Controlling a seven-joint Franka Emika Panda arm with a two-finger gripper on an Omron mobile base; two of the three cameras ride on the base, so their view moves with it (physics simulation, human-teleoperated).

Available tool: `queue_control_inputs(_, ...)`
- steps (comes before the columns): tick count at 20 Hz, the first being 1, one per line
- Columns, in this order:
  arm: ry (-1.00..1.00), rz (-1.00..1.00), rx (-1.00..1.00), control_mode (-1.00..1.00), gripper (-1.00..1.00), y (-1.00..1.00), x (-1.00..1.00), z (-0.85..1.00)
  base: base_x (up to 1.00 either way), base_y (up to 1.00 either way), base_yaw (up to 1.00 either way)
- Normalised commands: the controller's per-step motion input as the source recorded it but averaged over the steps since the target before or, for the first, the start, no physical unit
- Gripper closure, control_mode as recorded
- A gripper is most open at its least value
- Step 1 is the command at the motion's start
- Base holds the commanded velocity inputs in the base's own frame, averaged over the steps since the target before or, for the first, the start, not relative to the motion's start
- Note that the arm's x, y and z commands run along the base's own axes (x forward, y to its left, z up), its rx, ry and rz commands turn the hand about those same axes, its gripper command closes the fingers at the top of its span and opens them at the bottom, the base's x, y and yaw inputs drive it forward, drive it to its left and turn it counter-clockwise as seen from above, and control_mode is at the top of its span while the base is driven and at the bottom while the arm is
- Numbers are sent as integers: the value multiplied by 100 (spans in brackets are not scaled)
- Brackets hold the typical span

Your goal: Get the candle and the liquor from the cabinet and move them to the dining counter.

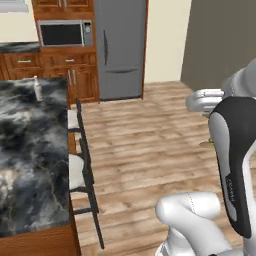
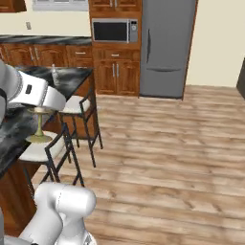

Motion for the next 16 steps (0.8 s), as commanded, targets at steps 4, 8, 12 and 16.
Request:
queue_control_inputs(4, 0, 0, 0, 100, 100, 0, 0, 0, 70, 0, 89)
queue_control_inputs(8, 0, 0, 0, 100, 100, 0, 0, 0, 78, 0, 86)
queue_control_inputs(12, 0, 0, 0, 100, 100, 0, 0, 0, 19, 0, 100)
queue_control_inputs(16, 0, 0, 0, 100, 100, 0, 0, 0, 11, -9, 99)
